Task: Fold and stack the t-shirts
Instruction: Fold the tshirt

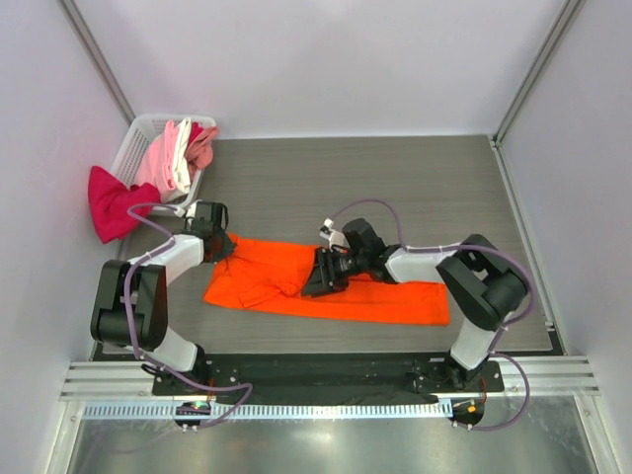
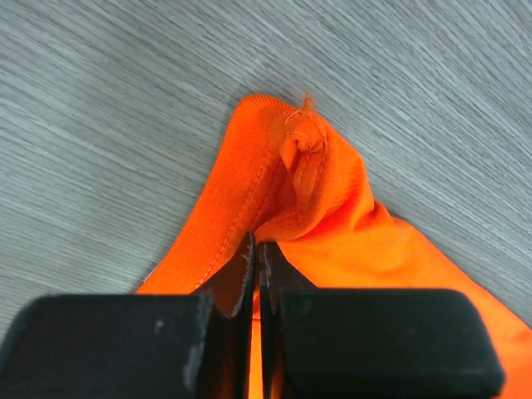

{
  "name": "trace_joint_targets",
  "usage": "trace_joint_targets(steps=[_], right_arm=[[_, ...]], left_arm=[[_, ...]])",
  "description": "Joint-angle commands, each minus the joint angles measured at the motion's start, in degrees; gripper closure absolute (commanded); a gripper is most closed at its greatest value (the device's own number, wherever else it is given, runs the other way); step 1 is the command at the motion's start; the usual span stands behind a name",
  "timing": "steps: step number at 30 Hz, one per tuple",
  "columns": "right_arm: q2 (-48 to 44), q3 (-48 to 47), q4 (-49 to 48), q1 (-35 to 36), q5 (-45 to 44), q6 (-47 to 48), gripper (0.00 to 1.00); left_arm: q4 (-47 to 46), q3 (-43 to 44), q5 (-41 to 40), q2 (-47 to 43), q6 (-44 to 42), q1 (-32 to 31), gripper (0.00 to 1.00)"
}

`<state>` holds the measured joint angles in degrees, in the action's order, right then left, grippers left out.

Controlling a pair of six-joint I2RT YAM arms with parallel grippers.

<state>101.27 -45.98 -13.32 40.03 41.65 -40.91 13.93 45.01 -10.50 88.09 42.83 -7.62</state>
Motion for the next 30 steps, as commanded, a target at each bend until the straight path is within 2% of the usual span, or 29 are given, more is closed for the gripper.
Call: trace_joint_targets(steps=[1,5,8,16,21,24,27,29,30], right_arm=[[-6.7,0.19,2.5,0.31,-0.69,4.43,0.47],[-6.62,-4.72,2.34,0.4,-2.18,3.91,0.42],[-3.03,-10.33,1.98,1.45,-3.06,3.64,0.38],[14.27,-27.73,-0.21,5.05,-2.1,3.03,0.37],[22.9,-34.35,-1.44,6.9,0.97,-0.49,0.37],[24.94,-33.83,-3.54,8.56,2.99,-1.98,0.37],[22.4,-27.78,-7.4,9.8,4.23,-3.65,0.37],[19.77,-20.23,-9.78,9.89,4.93,-4.7,0.37],[16.36,-16.9,-14.67,10.15,5.37,-6.8,0.37]], left_arm=[[-0.84,1.74,-0.84,-0.38,-1.69,0.59,1.0],[-1.19,1.48,0.65,-0.64,-1.7,0.59,1.0],[-1.37,1.39,1.19,-0.64,-1.87,0.59,1.0],[-1.54,1.57,1.89,-0.12,-2.22,0.59,1.0],[-1.45,2.01,1.54,0.32,-2.49,0.59,1.0],[-1.19,2.45,1.27,0.85,-2.75,0.76,1.0],[-1.1,2.8,1.36,1.46,-2.75,1.02,1.0],[-1.19,2.8,1.54,1.73,-2.58,1.29,1.0],[-1.19,2.89,1.62,1.82,-2.57,1.29,1.0]])
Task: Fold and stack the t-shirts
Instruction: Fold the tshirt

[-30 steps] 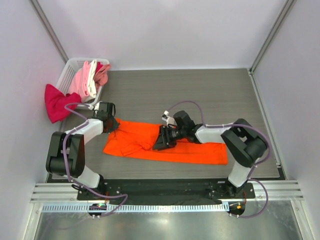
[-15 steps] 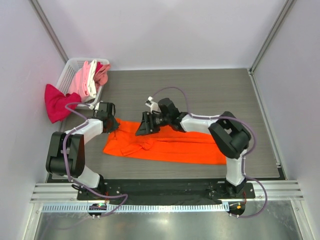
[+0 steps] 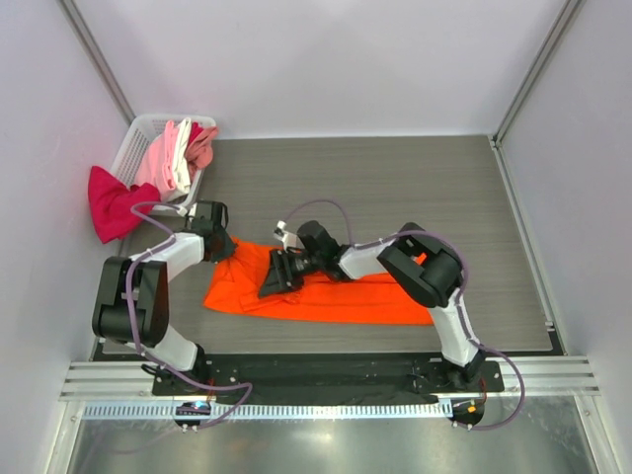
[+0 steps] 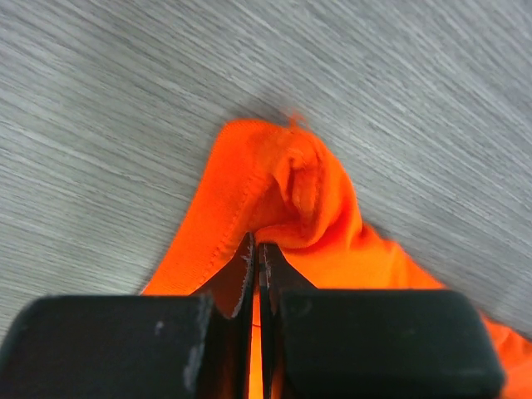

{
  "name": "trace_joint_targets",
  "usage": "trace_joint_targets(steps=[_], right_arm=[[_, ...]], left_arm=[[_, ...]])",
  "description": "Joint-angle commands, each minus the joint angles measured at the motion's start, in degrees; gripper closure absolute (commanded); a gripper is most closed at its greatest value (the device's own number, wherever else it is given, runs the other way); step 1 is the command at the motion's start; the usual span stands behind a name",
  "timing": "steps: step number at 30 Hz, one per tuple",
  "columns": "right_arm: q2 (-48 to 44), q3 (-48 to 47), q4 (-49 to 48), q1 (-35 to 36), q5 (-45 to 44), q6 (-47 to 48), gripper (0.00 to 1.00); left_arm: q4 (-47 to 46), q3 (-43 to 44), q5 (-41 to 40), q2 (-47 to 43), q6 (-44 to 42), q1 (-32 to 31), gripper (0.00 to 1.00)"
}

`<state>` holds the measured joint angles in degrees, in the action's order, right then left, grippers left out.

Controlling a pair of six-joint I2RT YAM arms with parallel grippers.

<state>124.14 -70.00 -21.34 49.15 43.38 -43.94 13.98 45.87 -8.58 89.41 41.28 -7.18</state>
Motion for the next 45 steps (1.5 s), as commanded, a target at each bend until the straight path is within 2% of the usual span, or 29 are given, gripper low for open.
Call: trace_joint_targets(steps=[1,3,8,11,12,16,20,28,33,36,39,45], right_arm=[[-8.71,14.12,-10.09,1.13,3.73,-5.43,0.37],[-13.8,19.61,-16.5,1.56,4.08,-7.99,0.36],[-21.82,27.98,-15.75,2.71,3.21,-7.39,0.37],[-27.27,28.69,-8.83,2.62,-0.47,-2.57,0.37],[-28.59,28.34,-2.97,2.62,-2.05,-1.16,0.37],[-31.94,22.65,8.76,2.53,-13.56,3.69,0.37],[-26.08,16.57,10.1,2.53,-17.88,3.43,0.38],[-10.77,2.52,4.47,2.62,-14.81,0.53,0.39],[-3.65,-1.89,0.96,2.62,-12.79,-0.7,0.38],[-0.92,-1.55,-4.04,2.62,-9.72,-4.21,0.38],[-1.52,2.83,-9.76,3.15,-7.43,-7.03,0.37],[-4.6,5.92,-10.56,5.25,-6.29,-6.24,0.37]], left_arm=[[-1.32,1.95,-0.3,0.59,-1.11,0.85,1.0],[-1.32,2.03,-0.56,0.94,-1.11,0.85,1.0],[-1.41,2.21,-0.56,1.3,-1.2,1.03,1.0],[-1.23,1.95,-0.82,0.6,-1.46,0.94,1.0],[-0.97,1.77,-0.91,-0.19,-1.55,0.94,1.0],[-0.97,1.07,-1.44,-2.47,-1.46,1.03,0.99],[-0.88,0.98,-1.27,-2.4,-1.37,0.94,0.99],[-1.15,1.15,-1.0,-0.64,-1.55,0.94,1.0],[-1.23,1.94,-0.91,1.2,-1.55,1.03,1.0],[-1.23,2.21,-0.74,2.43,-1.73,1.2,1.0],[-1.23,2.65,-0.47,3.75,-1.99,1.47,1.0],[-0.62,3.88,0.05,6.22,-2.17,1.82,1.0]])
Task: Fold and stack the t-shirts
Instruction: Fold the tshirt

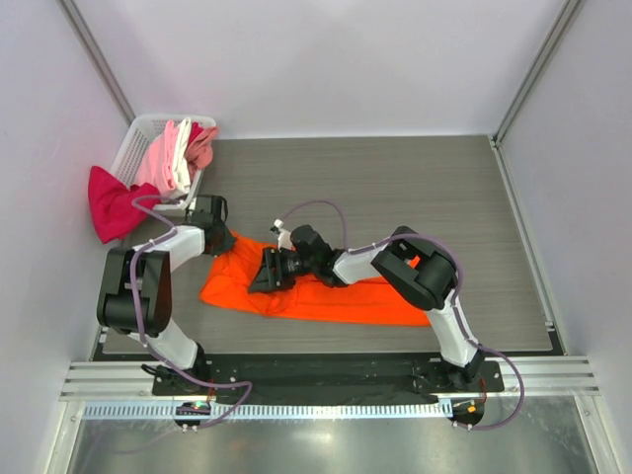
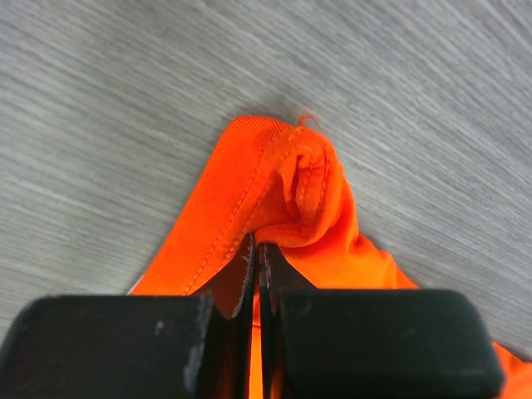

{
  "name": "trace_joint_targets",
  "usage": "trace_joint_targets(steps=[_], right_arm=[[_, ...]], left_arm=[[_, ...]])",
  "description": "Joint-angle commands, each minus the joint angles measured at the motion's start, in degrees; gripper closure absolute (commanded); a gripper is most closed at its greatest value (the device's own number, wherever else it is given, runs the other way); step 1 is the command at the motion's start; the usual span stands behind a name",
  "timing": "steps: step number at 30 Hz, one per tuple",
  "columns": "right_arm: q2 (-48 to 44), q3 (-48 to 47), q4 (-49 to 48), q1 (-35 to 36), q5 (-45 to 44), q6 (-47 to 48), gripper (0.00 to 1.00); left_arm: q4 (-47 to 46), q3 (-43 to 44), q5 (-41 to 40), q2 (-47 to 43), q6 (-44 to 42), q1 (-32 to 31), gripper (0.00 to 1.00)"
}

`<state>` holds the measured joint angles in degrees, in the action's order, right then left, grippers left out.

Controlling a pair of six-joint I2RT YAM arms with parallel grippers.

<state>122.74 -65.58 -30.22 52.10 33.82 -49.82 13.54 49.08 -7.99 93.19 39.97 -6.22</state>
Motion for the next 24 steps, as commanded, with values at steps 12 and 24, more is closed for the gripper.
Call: trace_joint_targets(steps=[12,24], right_arm=[[-2.77,-6.04,7.71,7.4,0.81,5.7,0.37],[-10.57,-4.47,15.78,9.25,-6.29,9.91,0.38]], left_arm=[[0.08,0.49,-0.8,2.7,-0.94,0.94,1.0],[-0.01,-1.79,-0.45,-6.15,-1.21,0.94,0.68]])
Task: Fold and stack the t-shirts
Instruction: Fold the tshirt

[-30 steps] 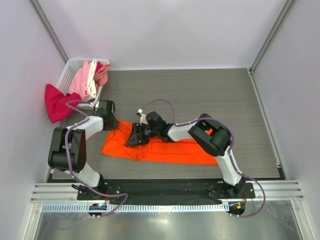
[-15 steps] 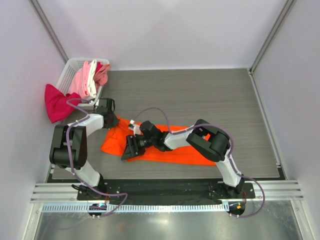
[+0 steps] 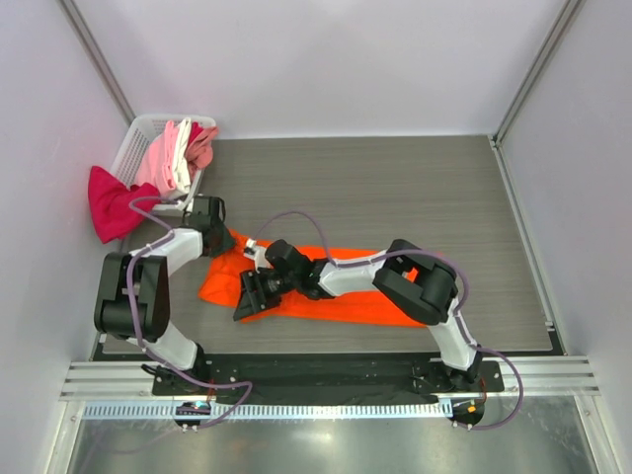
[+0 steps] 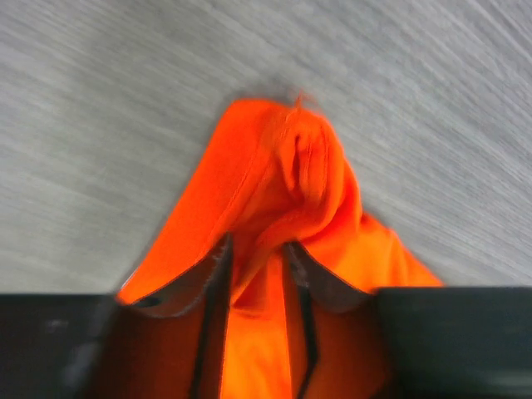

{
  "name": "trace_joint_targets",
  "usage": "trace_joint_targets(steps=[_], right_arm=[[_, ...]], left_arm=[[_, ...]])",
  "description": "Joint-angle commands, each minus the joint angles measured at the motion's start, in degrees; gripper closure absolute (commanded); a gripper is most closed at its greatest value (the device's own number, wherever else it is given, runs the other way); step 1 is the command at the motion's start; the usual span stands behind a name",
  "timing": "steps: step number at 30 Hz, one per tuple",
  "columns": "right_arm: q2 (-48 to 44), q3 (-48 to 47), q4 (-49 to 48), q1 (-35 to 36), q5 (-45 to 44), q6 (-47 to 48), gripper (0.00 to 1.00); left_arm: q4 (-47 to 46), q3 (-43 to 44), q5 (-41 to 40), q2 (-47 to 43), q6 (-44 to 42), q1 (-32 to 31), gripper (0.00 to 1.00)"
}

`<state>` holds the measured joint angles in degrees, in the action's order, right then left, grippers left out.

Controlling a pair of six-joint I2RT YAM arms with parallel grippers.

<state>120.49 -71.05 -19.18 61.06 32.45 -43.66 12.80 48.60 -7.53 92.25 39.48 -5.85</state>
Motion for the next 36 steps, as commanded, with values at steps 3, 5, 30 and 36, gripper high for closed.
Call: trace_joint_targets(steps=[3,5,30,36], right_arm=[[-15.0,1.69,17.66,0.12,-16.95,7.09,0.41],[-20.34,4.4,24.61,-0.24,-26.58,7.36,0.44],[-53.35,36.59,60.22,-14.39,-65.4,-15.22,0.99],[-43.95,35.36,59.87,-14.39,-66.37,-16.89,0.99]], left_arm=[[2.58,-1.58,-2.31,-8.39,-0.11,0.49,0.5],[4.77,-1.93,-3.8,-11.64,1.03,0.57,0.41],[6.03,-25.57,-0.29,-43.3,19.4,-7.95,0.21],[2.41,-25.75,-1.96,-34.6,25.55,-8.04,0.24]])
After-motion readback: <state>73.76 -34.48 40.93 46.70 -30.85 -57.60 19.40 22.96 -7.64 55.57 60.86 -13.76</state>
